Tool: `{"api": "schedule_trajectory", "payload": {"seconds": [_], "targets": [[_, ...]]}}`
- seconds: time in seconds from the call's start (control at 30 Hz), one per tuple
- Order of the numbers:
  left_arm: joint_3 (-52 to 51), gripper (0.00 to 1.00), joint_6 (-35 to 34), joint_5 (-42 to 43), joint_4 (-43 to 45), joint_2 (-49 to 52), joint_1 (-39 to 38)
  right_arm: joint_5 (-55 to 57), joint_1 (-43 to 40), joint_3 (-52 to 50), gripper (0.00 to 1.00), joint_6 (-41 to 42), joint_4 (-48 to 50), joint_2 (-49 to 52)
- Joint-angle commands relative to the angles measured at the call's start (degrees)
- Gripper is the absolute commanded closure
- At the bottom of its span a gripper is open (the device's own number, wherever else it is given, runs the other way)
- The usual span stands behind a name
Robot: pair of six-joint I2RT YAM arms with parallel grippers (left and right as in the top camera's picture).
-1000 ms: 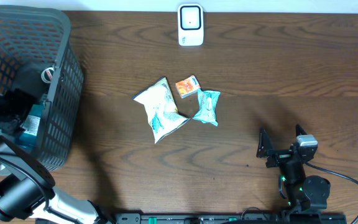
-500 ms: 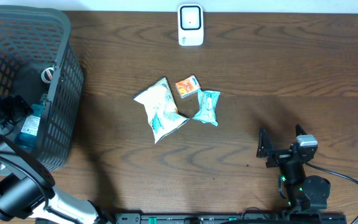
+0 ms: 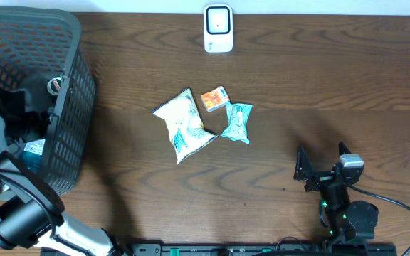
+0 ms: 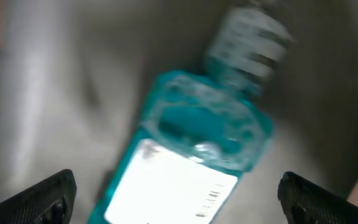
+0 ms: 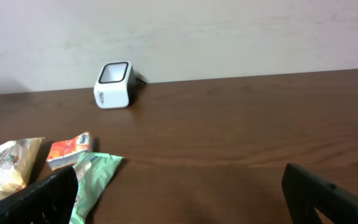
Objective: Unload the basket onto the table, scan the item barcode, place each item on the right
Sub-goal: 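Grasp the teal Listerine bottle in the basket with the left gripper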
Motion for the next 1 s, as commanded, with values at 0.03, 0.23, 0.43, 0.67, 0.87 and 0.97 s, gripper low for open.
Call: {"api": "schedule_trajectory", "payload": {"seconds": [0.03,0.23,0.43,0.67,0.87,0.97], "targets": [[-3.04,0.02,8.98,0.57,1.4,0.96,-1.68,-0.15,0.37,-0.04,0.01,0.57,-0.22,0.09],[-4.07,0.02,8.96,-1.7,3.34,1.03,-1.7,-0.15,0.37,-0.04,0.01,0.57,-0.22,0.09],[-4.09,0.02,8.96,-1.64,5.16,1.03,-1.7,-0.15,0.37,-0.04,0.01,0.57,-0.22,0.09],[-6.27,0.02,9.01,-1.09,9.84,1.27,-1.7,-0.15,0.37,-0.04,0.01,0.57,-0.22,0.09],[-8.98,0.02,8.96,-1.09,13.88,2.99,-1.7,-0.15,0.37,-0.04,0.01,0.57,-0.22,0.09],[-8.98,0.02,8.9,-1.07,14.32,4.72,-1.7,-0.15,0.37,-0.04,0.01,0.57,-0.22,0.09]]}}
